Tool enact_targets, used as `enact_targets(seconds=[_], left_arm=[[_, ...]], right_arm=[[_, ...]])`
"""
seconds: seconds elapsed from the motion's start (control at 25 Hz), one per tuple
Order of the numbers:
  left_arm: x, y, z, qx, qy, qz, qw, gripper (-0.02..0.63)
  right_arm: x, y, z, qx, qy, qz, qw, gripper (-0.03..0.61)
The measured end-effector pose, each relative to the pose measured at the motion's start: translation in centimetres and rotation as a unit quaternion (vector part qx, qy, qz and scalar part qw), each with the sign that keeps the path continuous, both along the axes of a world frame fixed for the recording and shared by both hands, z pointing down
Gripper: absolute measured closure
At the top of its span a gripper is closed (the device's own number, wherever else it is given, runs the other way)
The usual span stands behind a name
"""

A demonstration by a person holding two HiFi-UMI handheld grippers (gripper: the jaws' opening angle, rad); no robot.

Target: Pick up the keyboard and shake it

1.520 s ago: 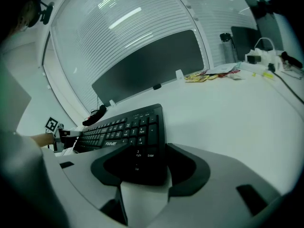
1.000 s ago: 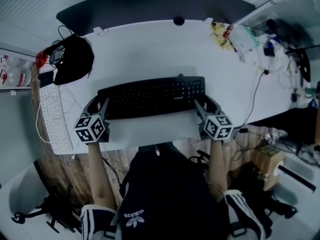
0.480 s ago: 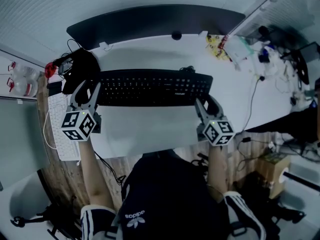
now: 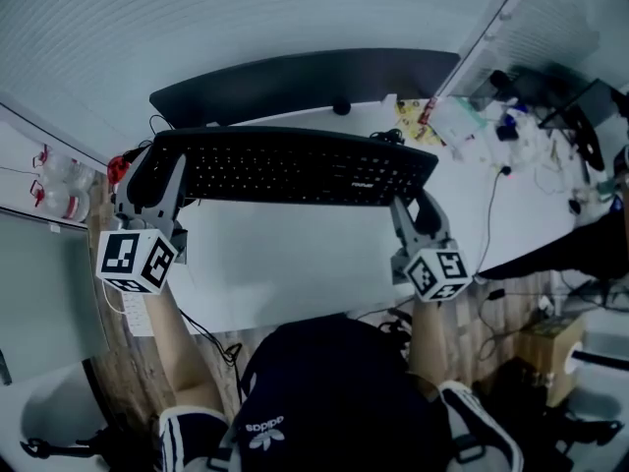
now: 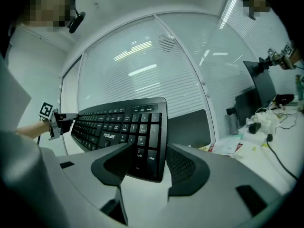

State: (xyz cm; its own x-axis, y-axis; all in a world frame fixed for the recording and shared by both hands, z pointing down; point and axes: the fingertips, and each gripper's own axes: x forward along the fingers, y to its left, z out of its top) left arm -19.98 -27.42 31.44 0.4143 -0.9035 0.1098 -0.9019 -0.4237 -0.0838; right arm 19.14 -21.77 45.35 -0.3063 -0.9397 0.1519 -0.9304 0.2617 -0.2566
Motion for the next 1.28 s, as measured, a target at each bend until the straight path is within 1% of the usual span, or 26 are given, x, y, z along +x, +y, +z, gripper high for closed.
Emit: enact_targets(seconds=[0.12, 0.28, 0.52, 0.68, 1.04, 1.16, 1.28], left_arm=[[0.6, 0.5, -3.2, 0.025, -0.016, 0.008, 0.9995, 0.407], [1.2, 1.5, -6.3, 0.052, -0.024, 0.014, 0.9982, 0.407], [1.9, 2.9, -9.6, 0.075, -0.012, 0.027, 0.9967, 0.407], [1.9, 3.9, -10.9, 0.091, -0.010, 0.027, 0.9954, 0.407], [1.2, 5.0, -10.6, 0.088, -0.013, 0.027, 0.9957, 0.407], [0.7, 4.1, -10.5, 0.083, -0.013, 0.031, 0.9960, 0.407], [0.3, 3.8, -10.1, 0.080, -0.006, 0.026, 0.9964, 0.407]], right_arm=[[0.0, 0.7, -1.5, 0.011, -0.006, 0.004, 1.000, 0.356], [0.1, 1.7, -3.6, 0.025, -0.007, 0.009, 1.000, 0.354], [0.9, 3.5, -7.2, 0.056, -0.006, 0.023, 0.998, 0.355], [1.1, 4.5, -8.6, 0.073, -0.005, 0.025, 0.997, 0.355], [0.4, 5.5, -8.3, 0.063, -0.007, 0.019, 0.998, 0.354], [0.2, 4.8, -8.4, 0.066, -0.002, 0.013, 0.998, 0.356], [0.0, 4.1, -8.9, 0.071, 0.006, 0.013, 0.997, 0.355]])
